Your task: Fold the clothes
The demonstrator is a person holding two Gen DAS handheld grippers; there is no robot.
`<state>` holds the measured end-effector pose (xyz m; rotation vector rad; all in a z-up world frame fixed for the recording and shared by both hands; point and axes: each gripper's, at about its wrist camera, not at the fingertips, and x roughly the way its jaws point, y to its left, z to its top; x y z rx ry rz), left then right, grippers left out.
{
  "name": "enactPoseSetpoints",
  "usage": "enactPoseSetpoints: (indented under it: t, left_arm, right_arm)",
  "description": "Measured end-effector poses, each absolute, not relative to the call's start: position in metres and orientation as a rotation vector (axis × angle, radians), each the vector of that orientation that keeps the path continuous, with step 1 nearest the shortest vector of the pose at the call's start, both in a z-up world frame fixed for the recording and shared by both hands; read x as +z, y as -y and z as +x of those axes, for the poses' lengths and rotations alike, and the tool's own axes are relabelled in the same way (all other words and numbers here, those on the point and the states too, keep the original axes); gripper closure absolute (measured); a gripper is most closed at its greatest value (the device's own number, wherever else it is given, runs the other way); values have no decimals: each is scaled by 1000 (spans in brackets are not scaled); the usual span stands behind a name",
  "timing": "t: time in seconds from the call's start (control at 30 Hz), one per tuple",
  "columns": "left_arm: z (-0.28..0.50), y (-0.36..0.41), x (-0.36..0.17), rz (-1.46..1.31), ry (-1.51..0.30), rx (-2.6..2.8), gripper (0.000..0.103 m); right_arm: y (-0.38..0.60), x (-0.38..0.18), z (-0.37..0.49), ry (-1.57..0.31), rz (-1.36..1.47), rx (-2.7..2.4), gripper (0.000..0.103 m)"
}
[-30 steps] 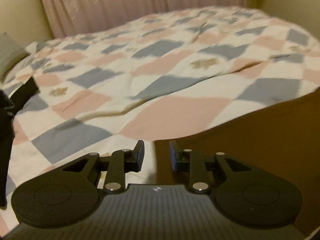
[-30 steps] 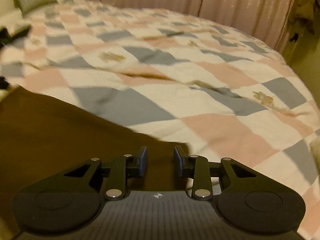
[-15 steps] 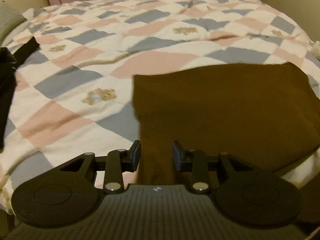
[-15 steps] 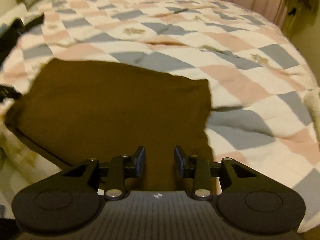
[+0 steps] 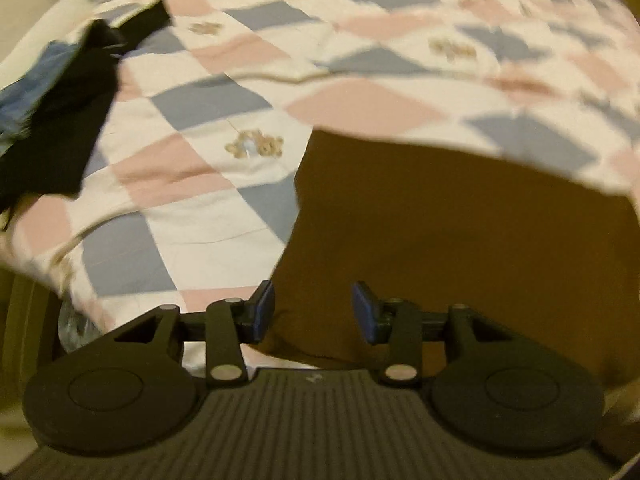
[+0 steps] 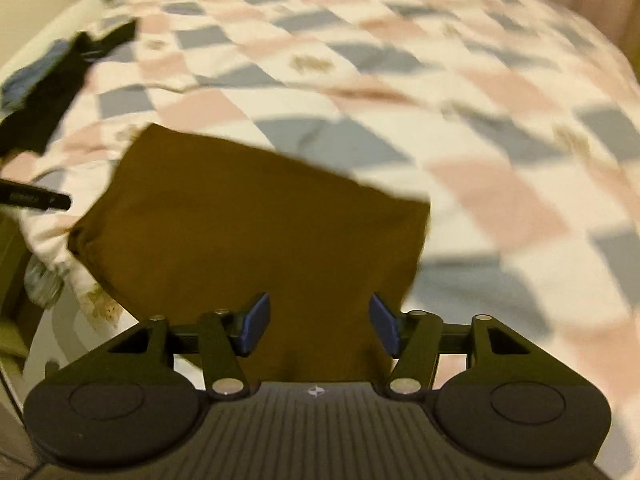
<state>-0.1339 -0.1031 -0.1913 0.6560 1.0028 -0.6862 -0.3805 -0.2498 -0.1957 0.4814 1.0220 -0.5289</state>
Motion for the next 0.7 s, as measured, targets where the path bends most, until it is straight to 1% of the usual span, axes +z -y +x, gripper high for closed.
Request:
enactPoseSetpoints:
  t: [0.13, 0.17, 0.27, 0.37, 0.43, 0.53, 0.57, 0.63, 0.7]
  left_arm:
    - [-192, 117, -160, 554, -992, -512, 63]
    - [-208, 117, -152, 523, -999, -464, 61]
    - [-257, 119, -126, 453, -1039, -366, 61]
    - [-296, 116, -102, 414, -1002, -300, 53]
    - [-316, 114, -93, 388, -988, -257, 53]
    - [-340, 111, -90, 360, -976, -218, 53]
    - [-347, 108, -92, 344, -973, -215, 52]
    - [-361, 100, -107, 345, -970, -216, 52]
    - [-377, 98, -131, 395, -974, -226, 52]
  right_arm:
    - [287, -191, -400, -1016, 375, -305, 45]
    - [294, -189, -405, -1021, 340, -252, 45]
    - [309, -172, -423, -1022, 246, -122, 45]
    - [318, -157, -437, -979, 189, 8, 45]
    - [318, -156, -441, -957, 119, 54, 45]
    - [322, -157, -449, -942, 88, 85, 45]
    - [322, -161, -451, -943, 75, 104, 43]
    - [320, -172, -456, -953, 17, 146, 38]
    - [311, -193, -463, -975, -126, 194, 38]
